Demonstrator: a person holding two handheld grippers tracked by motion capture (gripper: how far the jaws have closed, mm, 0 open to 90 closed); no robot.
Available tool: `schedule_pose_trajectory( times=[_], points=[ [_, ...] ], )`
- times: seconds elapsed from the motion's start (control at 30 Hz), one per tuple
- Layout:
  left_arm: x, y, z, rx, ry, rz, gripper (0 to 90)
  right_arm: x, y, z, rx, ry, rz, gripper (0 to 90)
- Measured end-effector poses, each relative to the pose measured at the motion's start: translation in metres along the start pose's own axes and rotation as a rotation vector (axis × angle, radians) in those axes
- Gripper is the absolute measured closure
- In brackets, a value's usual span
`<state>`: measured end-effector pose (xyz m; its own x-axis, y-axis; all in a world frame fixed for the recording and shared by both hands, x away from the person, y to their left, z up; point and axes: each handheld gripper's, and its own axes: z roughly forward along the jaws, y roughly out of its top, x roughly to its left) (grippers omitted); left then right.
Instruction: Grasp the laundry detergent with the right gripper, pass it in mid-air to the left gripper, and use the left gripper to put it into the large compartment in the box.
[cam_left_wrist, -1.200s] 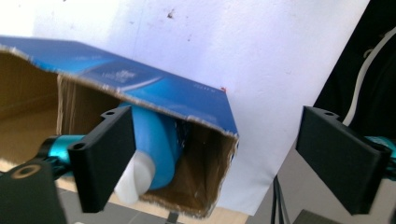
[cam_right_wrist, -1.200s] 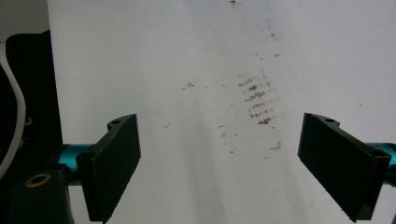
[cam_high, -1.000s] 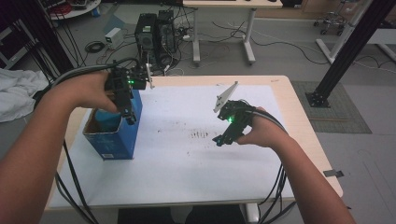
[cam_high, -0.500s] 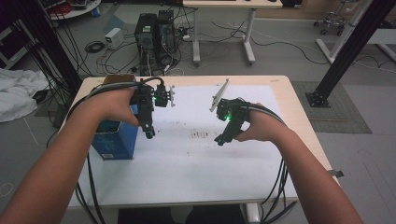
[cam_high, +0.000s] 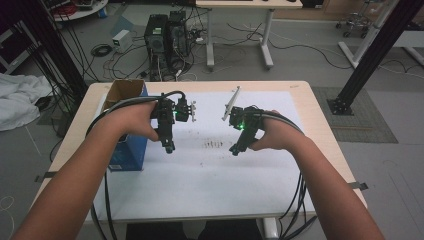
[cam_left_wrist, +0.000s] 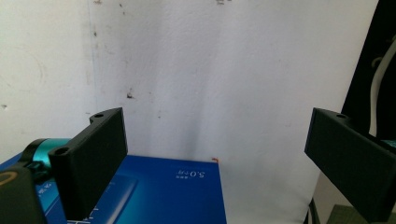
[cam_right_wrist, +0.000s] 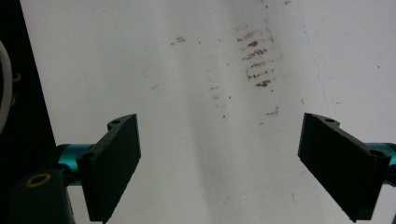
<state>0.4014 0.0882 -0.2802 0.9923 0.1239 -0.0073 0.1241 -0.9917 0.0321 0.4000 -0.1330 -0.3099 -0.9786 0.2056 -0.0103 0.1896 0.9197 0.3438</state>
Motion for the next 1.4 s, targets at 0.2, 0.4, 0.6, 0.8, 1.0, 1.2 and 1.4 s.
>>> schedule_pose_trajectory(
  times=[0.2, 0.4, 0.6, 0.8, 1.0, 1.2, 1.4],
  points=[
    [0.0005, 0.0005, 0.0021, -0.022, -0.006, 0.003, 5.7, -0.0008, -0.0017, 0.0001, 0.007, -0.004, 0.007, 12.3],
    [0.0025, 0.0022, 0.0036, -0.035, -0.010, 0.003, 5.7, -0.0014, -0.0042, -0.0008, 0.017, -0.007, 0.017, 12.3],
    [0.0021, 0.0027, 0.0036, -0.034, -0.014, 0.004, 5.8, -0.0031, -0.0050, -0.0004, 0.015, -0.010, 0.013, 12.3],
    [0.0031, 0.0024, 0.0040, -0.037, -0.014, 0.000, 5.8, -0.0043, -0.0045, 0.0009, 0.015, -0.006, 0.011, 12.3],
    [0.0041, 0.0024, 0.0032, -0.039, -0.008, -0.002, 5.8, -0.0042, -0.0051, 0.0000, 0.016, -0.004, 0.017, 12.3],
    [0.0037, 0.0036, 0.0040, -0.037, -0.008, -0.003, 5.7, -0.0037, -0.0054, -0.0003, 0.019, -0.004, 0.021, 12.3],
    [0.0028, 0.0039, 0.0055, -0.037, -0.015, 0.003, 5.7, -0.0028, -0.0060, -0.0010, 0.020, -0.007, 0.023, 12.3]
  ],
)
